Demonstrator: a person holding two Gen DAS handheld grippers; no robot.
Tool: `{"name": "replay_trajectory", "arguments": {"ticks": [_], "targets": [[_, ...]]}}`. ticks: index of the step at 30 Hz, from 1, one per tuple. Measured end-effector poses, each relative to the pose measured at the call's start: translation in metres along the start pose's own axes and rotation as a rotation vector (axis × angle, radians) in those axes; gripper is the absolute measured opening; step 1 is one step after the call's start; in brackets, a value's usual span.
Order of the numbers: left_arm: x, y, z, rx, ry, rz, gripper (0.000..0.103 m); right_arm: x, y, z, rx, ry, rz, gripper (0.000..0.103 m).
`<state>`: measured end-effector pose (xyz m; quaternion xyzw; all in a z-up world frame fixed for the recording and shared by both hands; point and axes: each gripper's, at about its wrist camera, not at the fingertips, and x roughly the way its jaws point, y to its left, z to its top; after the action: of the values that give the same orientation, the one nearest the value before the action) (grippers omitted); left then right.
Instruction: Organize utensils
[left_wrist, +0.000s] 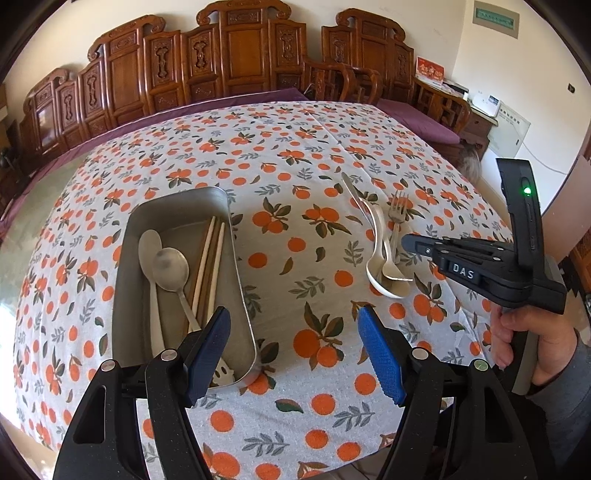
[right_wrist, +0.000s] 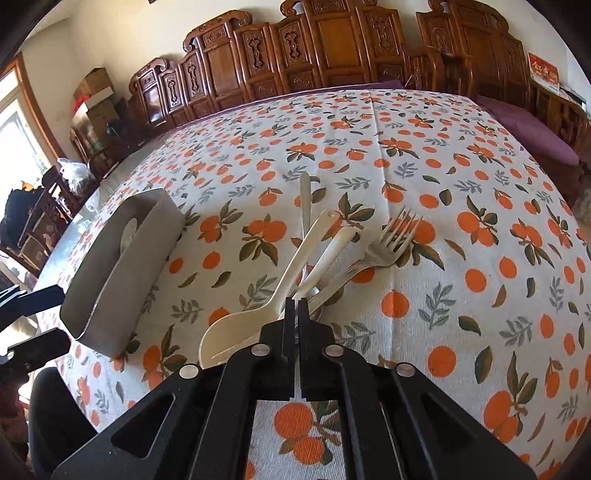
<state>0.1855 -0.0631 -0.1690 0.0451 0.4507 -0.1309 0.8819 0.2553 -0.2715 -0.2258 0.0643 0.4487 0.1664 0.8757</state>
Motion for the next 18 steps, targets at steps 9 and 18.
{"name": "replay_trajectory", "arguments": {"ticks": [9,18], "targets": [[0.001,-0.001,-0.002,-0.003,0.005,-0.001,0.068,0.024,0.013,-0.005,-0.076,0.062,-0.052,0.03],[0.001,-0.001,-0.001,0.0,0.004,0.0,0.068,0.017,0.006,-0.006,-0.062,0.07,-0.058,0.007]]}}
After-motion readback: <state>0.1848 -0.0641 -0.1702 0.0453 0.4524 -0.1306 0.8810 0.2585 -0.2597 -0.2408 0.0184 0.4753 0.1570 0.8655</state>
